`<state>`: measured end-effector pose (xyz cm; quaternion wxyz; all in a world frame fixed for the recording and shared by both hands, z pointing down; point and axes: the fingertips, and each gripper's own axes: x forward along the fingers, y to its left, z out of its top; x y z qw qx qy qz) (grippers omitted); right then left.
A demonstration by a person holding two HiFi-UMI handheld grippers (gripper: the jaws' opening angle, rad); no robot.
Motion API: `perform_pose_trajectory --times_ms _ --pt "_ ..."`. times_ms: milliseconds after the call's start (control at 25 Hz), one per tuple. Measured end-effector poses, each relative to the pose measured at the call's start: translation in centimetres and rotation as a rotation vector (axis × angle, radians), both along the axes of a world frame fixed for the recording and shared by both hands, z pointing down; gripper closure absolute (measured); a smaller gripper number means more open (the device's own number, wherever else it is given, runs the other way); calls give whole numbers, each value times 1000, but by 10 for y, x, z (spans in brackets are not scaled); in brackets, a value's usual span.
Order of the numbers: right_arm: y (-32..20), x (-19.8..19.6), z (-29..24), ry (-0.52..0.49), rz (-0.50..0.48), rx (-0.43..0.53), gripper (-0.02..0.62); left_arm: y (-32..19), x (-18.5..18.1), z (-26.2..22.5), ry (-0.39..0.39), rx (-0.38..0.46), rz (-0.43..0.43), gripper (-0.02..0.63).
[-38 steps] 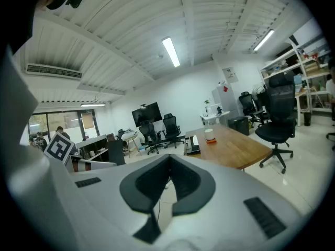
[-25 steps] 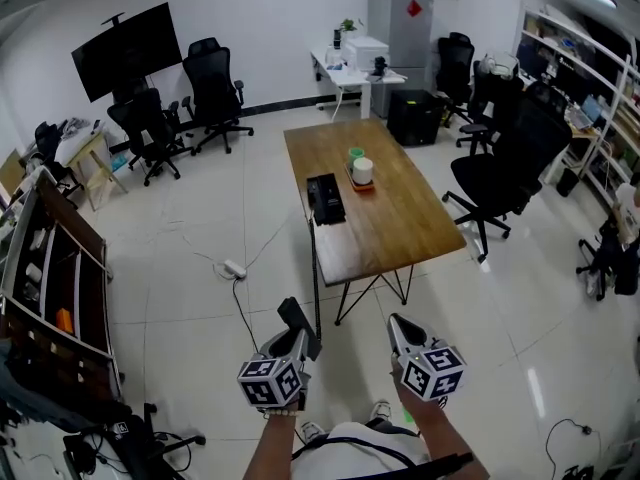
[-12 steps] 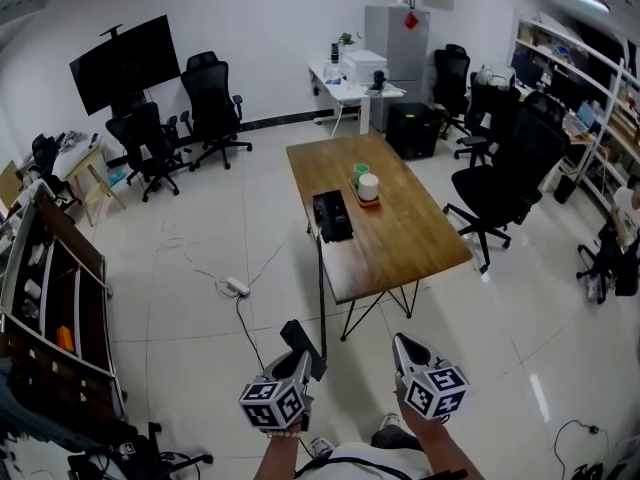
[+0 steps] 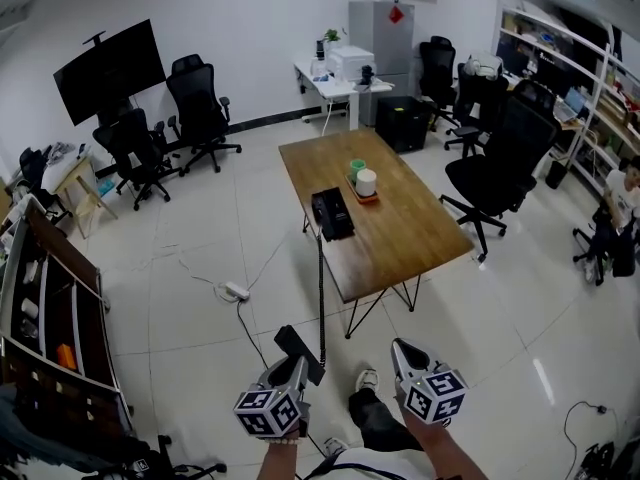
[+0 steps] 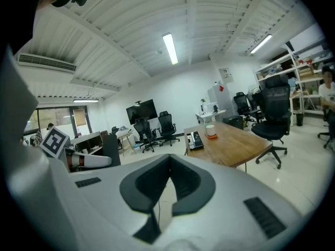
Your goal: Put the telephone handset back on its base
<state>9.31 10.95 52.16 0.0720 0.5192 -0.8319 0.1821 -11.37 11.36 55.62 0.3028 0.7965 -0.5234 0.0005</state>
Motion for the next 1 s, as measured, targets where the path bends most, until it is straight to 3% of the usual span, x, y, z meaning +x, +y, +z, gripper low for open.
perform_pose_trajectory --times_ms 200,680,1000 --pt "-21 -8 5 6 4 -1 594 -20 -10 5 1 -10 -1 532" --pt "-129 -35 1 -7 -28 12 594 -121 -23 10 -15 -28 7 532" --pt "-208 -24 0 -21 -19 7 594 -207 -14 25 140 -103 31 532"
